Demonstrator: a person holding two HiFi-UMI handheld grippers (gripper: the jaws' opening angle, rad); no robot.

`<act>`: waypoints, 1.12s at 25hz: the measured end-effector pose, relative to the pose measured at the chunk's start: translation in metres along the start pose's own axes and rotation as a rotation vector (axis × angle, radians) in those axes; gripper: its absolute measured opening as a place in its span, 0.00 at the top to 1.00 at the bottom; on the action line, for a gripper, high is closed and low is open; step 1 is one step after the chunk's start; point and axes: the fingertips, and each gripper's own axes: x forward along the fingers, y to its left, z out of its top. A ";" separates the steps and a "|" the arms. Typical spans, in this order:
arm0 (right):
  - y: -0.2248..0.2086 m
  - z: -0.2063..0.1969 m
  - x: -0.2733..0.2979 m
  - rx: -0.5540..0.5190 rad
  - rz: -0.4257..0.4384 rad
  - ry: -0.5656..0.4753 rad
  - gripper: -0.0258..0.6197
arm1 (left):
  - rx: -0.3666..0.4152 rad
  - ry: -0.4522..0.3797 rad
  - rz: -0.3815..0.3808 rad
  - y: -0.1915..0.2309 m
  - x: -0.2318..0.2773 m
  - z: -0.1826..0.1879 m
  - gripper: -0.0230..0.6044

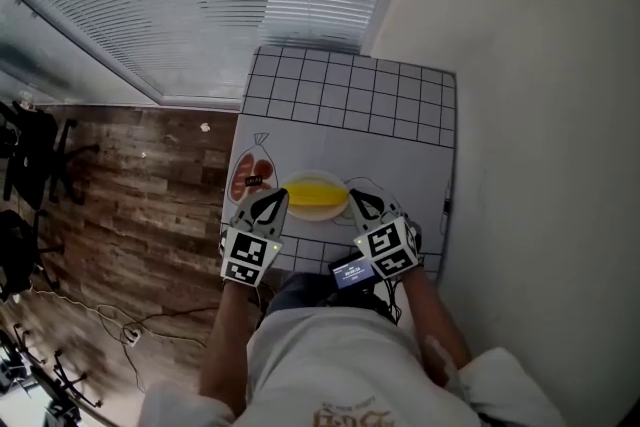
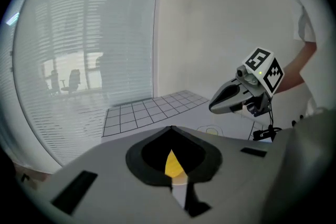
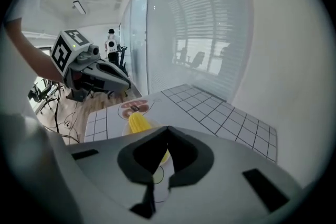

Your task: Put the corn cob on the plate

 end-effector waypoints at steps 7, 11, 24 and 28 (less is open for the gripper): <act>-0.016 0.029 -0.031 0.151 -0.075 -0.142 0.95 | 0.040 -0.071 0.070 0.010 -0.019 0.032 0.95; -0.029 0.059 -0.059 0.159 -0.168 -0.268 0.95 | 0.038 -0.140 0.102 0.020 -0.036 0.056 0.95; -0.031 0.127 -0.117 0.119 -0.245 -0.449 0.95 | 0.072 -0.371 0.194 0.017 -0.085 0.141 0.95; -0.032 0.130 -0.124 0.133 -0.249 -0.470 0.95 | 0.085 -0.398 0.219 0.016 -0.098 0.153 0.95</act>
